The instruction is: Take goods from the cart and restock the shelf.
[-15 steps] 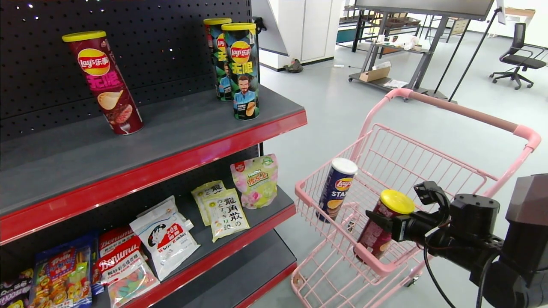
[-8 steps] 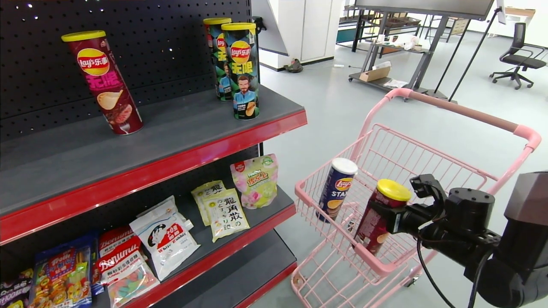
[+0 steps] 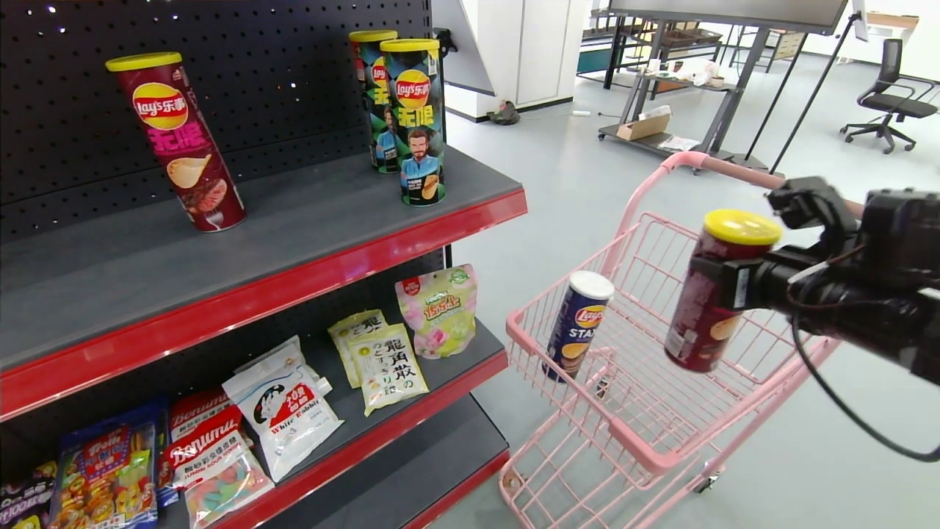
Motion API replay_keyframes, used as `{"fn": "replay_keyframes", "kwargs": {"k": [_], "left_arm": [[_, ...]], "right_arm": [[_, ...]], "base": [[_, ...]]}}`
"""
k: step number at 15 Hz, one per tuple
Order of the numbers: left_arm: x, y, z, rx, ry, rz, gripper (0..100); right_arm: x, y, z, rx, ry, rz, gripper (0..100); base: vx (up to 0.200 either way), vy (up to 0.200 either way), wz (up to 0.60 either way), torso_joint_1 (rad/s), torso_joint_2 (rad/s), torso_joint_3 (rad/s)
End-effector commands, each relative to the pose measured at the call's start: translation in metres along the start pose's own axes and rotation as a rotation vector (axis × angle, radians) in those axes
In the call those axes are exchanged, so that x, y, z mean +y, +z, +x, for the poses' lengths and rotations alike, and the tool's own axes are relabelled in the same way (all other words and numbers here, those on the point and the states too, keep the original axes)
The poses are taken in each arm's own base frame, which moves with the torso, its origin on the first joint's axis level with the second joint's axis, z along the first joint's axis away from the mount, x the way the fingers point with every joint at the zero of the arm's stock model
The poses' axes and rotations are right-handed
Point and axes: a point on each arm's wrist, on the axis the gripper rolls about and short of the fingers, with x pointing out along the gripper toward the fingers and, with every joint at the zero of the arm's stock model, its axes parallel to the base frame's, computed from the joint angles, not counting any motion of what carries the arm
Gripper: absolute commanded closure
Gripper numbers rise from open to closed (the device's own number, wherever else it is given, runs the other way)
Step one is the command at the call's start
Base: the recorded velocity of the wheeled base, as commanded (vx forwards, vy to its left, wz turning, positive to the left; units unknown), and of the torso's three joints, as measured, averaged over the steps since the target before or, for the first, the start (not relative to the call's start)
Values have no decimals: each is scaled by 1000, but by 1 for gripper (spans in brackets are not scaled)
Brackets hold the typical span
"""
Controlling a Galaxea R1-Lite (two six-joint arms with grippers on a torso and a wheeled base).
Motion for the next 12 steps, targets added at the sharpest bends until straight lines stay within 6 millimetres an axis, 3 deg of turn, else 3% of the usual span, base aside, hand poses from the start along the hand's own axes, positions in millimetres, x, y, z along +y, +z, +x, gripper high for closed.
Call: {"fn": "replay_keyframes", "kwargs": {"k": [1,3,6,8,12], "left_arm": [[0,0,0,1,0,0,0],[0,0,0,0,0,0,0],[0,0,0,0,0,0,0],[0,0,0,0,0,0,0],[0,0,0,0,0,0,0]], "right_arm": [[-11,67,-108,-141,-133,-32,100],[-15,52,-158,-98,-119,8,100],[-21,15,-210,0,-172,10,100],[-20,-8,-227,18,-193,-9,100],[-19,-31,-248,-19,-223,-31,100]], "base": [[0,0,0,0,0,0],[0,0,0,0,0,0],[0,0,0,0,0,0],[0,0,0,0,0,0],[0,0,0,0,0,0]]}}
